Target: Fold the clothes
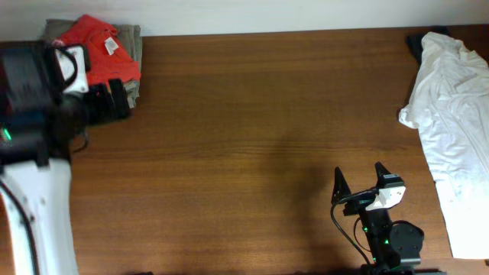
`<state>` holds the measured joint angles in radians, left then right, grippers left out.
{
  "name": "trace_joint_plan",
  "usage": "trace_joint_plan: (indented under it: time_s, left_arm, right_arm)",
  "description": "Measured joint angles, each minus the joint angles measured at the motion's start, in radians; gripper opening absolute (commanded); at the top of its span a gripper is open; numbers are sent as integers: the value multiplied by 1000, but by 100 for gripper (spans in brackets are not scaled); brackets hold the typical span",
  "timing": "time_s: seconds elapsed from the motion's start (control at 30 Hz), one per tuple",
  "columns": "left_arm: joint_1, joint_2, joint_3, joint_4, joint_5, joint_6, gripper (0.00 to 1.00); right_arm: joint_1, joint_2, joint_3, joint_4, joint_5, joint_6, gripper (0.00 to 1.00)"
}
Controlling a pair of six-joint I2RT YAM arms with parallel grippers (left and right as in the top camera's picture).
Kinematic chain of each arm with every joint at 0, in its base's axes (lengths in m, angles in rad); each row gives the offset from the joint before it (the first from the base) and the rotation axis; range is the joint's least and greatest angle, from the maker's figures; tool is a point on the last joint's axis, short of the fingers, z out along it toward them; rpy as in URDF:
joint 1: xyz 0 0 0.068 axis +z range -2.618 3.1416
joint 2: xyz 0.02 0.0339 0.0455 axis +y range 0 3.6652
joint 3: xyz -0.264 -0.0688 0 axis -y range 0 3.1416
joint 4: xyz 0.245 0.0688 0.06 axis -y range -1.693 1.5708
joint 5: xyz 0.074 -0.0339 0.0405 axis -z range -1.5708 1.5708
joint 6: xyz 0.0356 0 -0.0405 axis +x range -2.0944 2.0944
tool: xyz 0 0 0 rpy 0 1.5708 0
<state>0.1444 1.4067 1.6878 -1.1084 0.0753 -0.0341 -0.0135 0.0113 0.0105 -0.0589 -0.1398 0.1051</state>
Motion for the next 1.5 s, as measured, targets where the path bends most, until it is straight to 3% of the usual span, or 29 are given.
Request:
trace_joint_plan:
  time_s: [0.17, 0.23, 0.33, 0.43, 0.6, 0.7, 1.5]
  left_arm:
    - [0, -515, -811, 572, 10, 0, 99]
    - [0, -731, -1102, 889, 31, -1, 99]
    - [-14, -1001, -1409, 1183, 50, 0, 99]
    - [-50, -1169, -1611, 1328, 48, -1, 99]
    - [-73, -1378, -1674, 1149, -20, -1, 99]
    - [-73, -1394, -1674, 1032, -47, 0, 99]
    - [-73, -1394, -1674, 1030, -57, 0, 99]
  right_arm:
    - [0, -1, 0, 0, 0, 0, 99]
    - [0, -2, 1, 2, -1, 0, 99]
    - [0, 0, 0, 0, 0, 0, 99]
    - [0, 0, 0, 0, 0, 0, 99]
    - [0, -1, 0, 0, 0, 0, 99]
    - [0, -1, 0, 0, 0, 0, 99]
    - [0, -1, 0, 0, 0, 0, 99]
